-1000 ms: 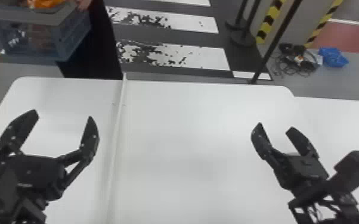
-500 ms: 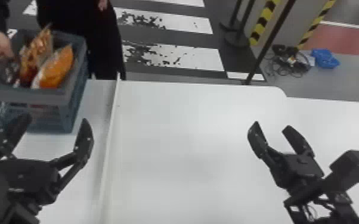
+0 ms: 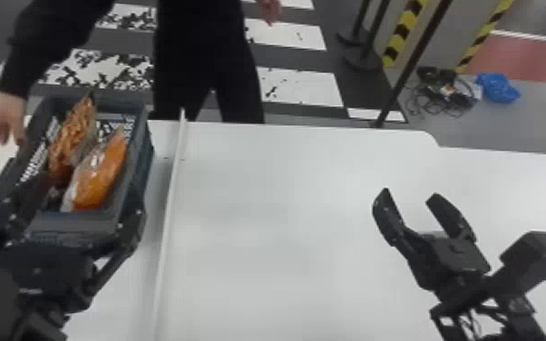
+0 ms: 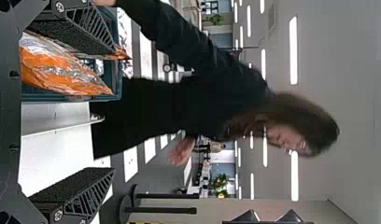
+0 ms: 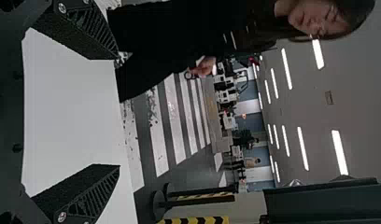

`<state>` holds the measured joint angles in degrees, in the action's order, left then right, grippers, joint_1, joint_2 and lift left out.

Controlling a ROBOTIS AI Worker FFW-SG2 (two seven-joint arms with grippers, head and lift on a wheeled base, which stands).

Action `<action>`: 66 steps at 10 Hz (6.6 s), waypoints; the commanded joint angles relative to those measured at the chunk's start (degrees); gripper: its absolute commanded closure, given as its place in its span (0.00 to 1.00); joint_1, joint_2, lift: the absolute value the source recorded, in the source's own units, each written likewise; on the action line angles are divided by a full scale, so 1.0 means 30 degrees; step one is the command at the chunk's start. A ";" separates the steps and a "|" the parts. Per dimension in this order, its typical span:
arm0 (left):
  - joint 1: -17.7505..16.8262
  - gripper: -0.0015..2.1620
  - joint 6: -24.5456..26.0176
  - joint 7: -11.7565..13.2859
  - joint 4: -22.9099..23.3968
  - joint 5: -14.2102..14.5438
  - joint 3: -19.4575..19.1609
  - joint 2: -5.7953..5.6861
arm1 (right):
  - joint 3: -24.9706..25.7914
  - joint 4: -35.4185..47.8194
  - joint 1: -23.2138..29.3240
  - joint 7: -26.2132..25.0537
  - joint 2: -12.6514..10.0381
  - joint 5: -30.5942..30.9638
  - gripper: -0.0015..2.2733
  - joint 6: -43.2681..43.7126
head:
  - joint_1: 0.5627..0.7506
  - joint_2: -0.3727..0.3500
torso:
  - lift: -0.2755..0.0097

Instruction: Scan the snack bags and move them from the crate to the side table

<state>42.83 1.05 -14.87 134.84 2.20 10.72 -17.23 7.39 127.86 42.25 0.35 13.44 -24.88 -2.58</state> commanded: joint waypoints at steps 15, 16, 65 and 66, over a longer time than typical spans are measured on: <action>-0.2001 0.04 0.1218 -0.0025 -0.2730 0.1963 -0.2549 0.0351 | -0.1029 0.0594 0.0037 0.0000 0.0354 0.0619 0.05 -0.0182 | 0.70 0.55 | 0.66; -0.2411 0.04 0.1511 0.0004 -0.3052 0.1758 -0.2285 0.0469 | -0.1000 0.0594 -0.0139 0.0000 0.0501 0.0473 0.05 -0.0182 | 0.70 0.53 | 0.66; -0.5721 0.03 0.8308 0.3871 -0.1910 0.3487 -0.0293 0.1845 | -0.1381 -0.1457 -0.0520 -0.0498 0.1145 0.0941 0.06 0.3743 | 0.70 0.16 | 0.66; -0.4637 0.03 0.6960 0.3871 -0.0767 0.3340 -0.0967 0.1758 | -0.1703 -0.1662 -0.0520 -0.0498 0.1116 0.1029 0.06 0.4036 | 0.70 0.22 | 0.66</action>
<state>26.75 24.22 -3.36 130.14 12.63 9.20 -11.67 2.89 123.25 40.69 -1.14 16.86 -21.92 9.07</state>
